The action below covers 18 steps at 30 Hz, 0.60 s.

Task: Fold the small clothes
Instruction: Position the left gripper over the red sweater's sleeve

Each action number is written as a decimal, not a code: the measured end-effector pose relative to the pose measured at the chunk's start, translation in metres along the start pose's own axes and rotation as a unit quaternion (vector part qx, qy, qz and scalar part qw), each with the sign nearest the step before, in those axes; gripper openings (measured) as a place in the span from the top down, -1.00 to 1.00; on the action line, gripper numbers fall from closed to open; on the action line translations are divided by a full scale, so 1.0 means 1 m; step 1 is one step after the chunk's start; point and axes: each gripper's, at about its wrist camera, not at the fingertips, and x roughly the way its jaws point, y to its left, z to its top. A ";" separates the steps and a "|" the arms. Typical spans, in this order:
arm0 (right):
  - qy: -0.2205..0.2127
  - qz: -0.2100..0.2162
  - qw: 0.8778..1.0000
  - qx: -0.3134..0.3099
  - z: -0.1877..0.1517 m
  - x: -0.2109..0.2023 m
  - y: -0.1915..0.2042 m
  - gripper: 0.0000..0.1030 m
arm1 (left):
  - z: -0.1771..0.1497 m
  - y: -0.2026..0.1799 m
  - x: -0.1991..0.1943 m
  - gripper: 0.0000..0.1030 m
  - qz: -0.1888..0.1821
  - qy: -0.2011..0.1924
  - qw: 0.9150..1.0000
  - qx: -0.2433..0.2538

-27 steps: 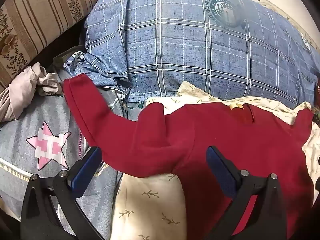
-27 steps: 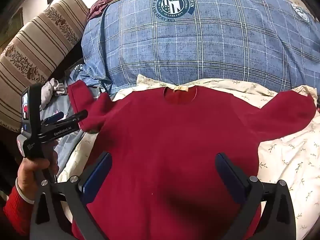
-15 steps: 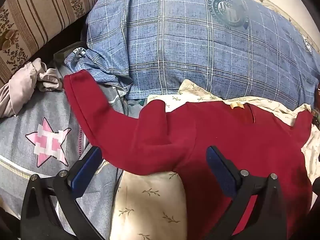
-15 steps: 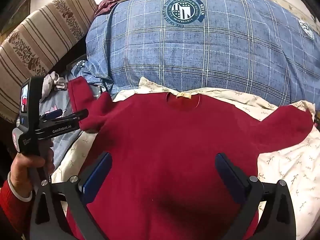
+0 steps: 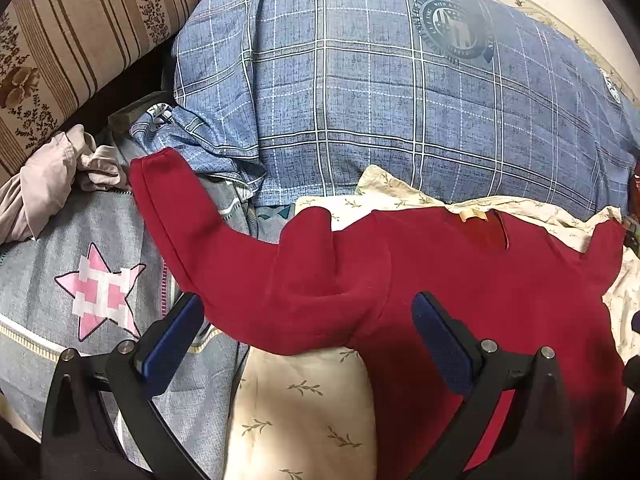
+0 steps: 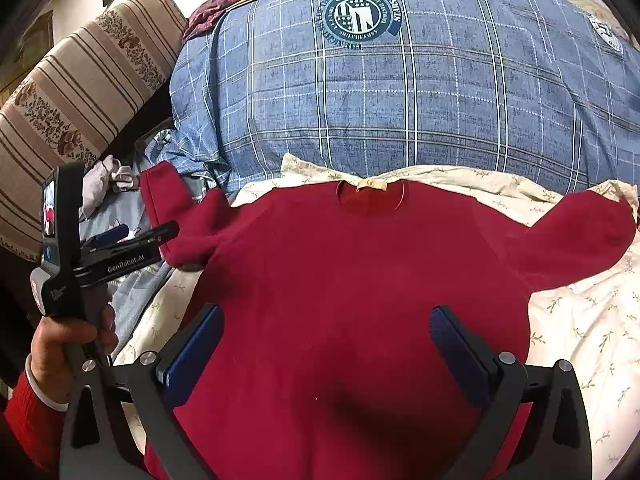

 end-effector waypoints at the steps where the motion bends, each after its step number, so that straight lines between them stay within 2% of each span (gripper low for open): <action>1: 0.001 0.003 1.000 0.002 -0.001 0.000 -0.001 -0.99 | 0.000 0.001 0.000 -1.00 0.001 0.002 1.000 -0.002; 6: 0.002 0.019 1.000 0.020 -0.001 -0.008 -0.001 -0.99 | 0.001 0.002 0.000 -1.00 -0.001 0.005 1.000 -0.013; 13: -0.045 -0.012 0.999 0.025 0.001 -0.014 -0.006 -1.00 | 0.001 0.003 0.001 -1.00 -0.005 0.008 1.000 -0.020; 18: -0.003 0.016 0.997 0.070 -0.007 0.015 -0.023 -1.00 | -0.001 0.004 0.005 -1.00 -0.002 0.015 1.000 -0.015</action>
